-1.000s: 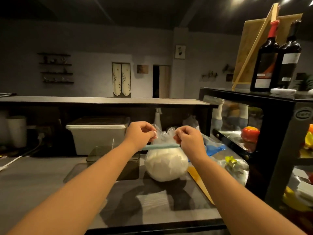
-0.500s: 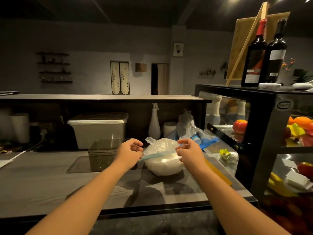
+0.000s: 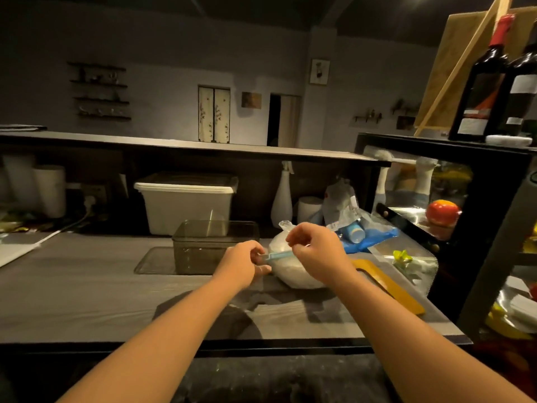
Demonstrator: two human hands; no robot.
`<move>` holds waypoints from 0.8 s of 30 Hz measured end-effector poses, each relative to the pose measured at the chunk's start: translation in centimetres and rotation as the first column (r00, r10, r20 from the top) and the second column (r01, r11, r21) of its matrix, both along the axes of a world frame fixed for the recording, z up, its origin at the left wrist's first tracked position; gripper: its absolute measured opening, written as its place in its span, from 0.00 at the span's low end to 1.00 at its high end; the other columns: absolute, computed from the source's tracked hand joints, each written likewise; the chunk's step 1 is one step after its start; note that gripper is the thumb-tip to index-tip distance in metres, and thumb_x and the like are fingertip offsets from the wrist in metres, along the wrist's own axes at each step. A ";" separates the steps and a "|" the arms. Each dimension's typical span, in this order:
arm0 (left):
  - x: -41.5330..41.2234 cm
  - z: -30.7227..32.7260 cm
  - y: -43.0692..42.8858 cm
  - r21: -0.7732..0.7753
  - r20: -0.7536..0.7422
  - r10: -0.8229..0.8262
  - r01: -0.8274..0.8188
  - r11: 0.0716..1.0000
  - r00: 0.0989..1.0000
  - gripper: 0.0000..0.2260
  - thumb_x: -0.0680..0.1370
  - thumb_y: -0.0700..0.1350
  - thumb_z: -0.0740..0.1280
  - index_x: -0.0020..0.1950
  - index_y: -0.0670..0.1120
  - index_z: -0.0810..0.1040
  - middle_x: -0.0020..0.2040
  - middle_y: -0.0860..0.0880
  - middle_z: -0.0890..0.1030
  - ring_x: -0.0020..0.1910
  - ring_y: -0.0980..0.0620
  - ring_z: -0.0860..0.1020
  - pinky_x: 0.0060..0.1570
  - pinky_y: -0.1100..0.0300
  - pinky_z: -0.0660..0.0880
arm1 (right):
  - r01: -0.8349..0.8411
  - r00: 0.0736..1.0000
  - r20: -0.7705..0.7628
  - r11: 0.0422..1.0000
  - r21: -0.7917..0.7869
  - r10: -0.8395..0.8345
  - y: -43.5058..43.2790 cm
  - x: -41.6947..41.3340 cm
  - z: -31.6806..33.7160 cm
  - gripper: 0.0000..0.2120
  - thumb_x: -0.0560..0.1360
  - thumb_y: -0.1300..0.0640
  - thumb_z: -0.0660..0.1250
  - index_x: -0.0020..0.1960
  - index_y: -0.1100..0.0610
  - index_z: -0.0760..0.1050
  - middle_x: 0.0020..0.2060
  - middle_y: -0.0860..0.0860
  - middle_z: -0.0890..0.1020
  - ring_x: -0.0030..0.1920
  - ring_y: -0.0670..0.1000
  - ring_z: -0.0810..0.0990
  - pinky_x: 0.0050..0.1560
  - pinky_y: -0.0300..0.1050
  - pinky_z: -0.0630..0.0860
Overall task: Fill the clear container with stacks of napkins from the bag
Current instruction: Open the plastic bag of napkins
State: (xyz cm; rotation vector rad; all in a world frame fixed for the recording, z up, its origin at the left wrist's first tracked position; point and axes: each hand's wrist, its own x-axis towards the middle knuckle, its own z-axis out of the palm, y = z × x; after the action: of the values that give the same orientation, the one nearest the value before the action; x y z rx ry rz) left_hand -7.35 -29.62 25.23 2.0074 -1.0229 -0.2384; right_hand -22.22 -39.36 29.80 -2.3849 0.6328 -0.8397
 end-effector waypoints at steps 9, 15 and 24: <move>3.5 0.7 -6.9 -0.247 0.188 -0.013 0.060 0.967 0.982 0.05 0.77 0.46 0.71 0.52 0.55 0.82 0.44 0.59 0.82 0.45 0.64 0.78 0.42 0.71 0.73 | -0.050 0.998 0.008 0.934 -0.353 0.057 -7.5 6.9 -4.2 0.11 0.73 0.52 0.70 0.51 0.42 0.72 0.48 0.37 0.74 0.54 0.39 0.69 0.58 0.36 0.66; 5.1 1.2 -8.8 -0.371 0.212 0.056 0.028 0.928 0.976 0.04 0.76 0.46 0.72 0.45 0.55 0.82 0.38 0.60 0.81 0.43 0.67 0.79 0.39 0.73 0.76 | 0.067 0.973 0.222 0.852 -0.519 0.059 -11.1 9.8 -5.8 0.14 0.71 0.55 0.76 0.53 0.51 0.75 0.48 0.46 0.79 0.48 0.42 0.73 0.49 0.31 0.71; 4.5 -1.1 -8.5 -0.488 0.183 0.038 0.057 0.871 0.982 0.04 0.75 0.44 0.73 0.43 0.54 0.82 0.37 0.59 0.82 0.40 0.61 0.81 0.38 0.70 0.77 | 0.018 0.903 0.364 0.826 -0.564 0.229 -11.6 8.8 -7.7 0.11 0.75 0.50 0.66 0.49 0.57 0.81 0.44 0.49 0.82 0.43 0.48 0.80 0.40 0.47 0.80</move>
State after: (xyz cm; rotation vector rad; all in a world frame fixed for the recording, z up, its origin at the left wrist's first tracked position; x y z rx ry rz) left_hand -2.88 -38.11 24.11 1.5745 -1.0822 0.1990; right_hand -13.42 -50.92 22.10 -2.5624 0.0655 -1.6070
